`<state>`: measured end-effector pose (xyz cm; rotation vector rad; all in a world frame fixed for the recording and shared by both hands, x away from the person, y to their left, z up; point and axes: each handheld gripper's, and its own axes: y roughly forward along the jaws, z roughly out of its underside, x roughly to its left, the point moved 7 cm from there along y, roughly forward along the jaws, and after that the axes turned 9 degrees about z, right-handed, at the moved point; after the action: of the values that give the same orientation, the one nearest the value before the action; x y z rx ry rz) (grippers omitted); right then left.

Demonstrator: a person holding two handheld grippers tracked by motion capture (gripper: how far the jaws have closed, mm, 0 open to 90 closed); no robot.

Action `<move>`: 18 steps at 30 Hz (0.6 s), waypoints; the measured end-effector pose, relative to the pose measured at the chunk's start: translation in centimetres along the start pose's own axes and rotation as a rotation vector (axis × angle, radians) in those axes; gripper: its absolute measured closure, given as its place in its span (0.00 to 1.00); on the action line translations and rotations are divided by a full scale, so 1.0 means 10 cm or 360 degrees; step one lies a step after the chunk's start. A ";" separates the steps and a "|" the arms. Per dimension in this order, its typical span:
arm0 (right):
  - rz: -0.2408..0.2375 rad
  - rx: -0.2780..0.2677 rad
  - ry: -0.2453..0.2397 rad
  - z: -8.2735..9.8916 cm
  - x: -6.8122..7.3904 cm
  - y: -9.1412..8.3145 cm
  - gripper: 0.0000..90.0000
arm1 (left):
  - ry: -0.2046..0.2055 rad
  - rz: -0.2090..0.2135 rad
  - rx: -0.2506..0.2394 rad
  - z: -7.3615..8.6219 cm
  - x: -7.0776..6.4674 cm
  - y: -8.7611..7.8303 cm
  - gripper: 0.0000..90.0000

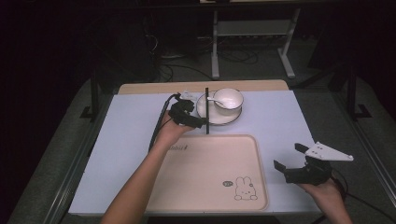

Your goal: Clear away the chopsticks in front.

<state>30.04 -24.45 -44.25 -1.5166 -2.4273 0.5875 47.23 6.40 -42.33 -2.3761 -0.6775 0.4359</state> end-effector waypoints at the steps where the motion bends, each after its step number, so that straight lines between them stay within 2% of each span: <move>1: -0.0001 0.0000 0.0000 0.00 0.00 0.00 0.00 | -0.0006 -0.0005 0.0009 -0.01 0.02 0.04 0.24; 3: -0.0003 -0.0001 0.0001 0.00 0.00 0.00 0.00 | -0.0005 -0.0010 0.0022 -0.02 0.04 0.08 0.26; 4: -0.0005 -0.0002 0.0003 0.00 0.00 0.00 0.00 | -0.0028 -0.0006 0.0018 -0.05 0.07 0.17 0.28; 7: -0.0007 -0.0002 0.0011 0.00 0.00 -0.01 0.00 | -0.0048 -0.0008 0.0033 -0.06 0.11 0.25 0.37; 9: -0.0013 -0.0003 0.0010 0.01 -0.01 -0.01 0.00 | -0.0068 -0.0032 0.0093 -0.06 0.17 0.38 0.40; 11: -0.0016 -0.0004 0.0014 0.01 -0.01 -0.01 0.00 | -0.0098 -0.0032 0.0104 -0.08 0.19 0.45 0.42; 17: -0.0025 -0.0008 0.0016 0.01 -0.01 -0.01 0.00 | -0.0100 -0.0055 0.0138 -0.10 0.26 0.59 0.49; 18: -0.0027 -0.0008 0.0017 0.01 0.00 -0.01 0.00 | -0.0096 -0.0084 0.0176 -0.09 0.29 0.64 0.51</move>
<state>29.93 -24.55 -44.27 -1.4953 -2.4330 0.5691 52.25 3.33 -46.18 -2.2437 -0.7233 0.5105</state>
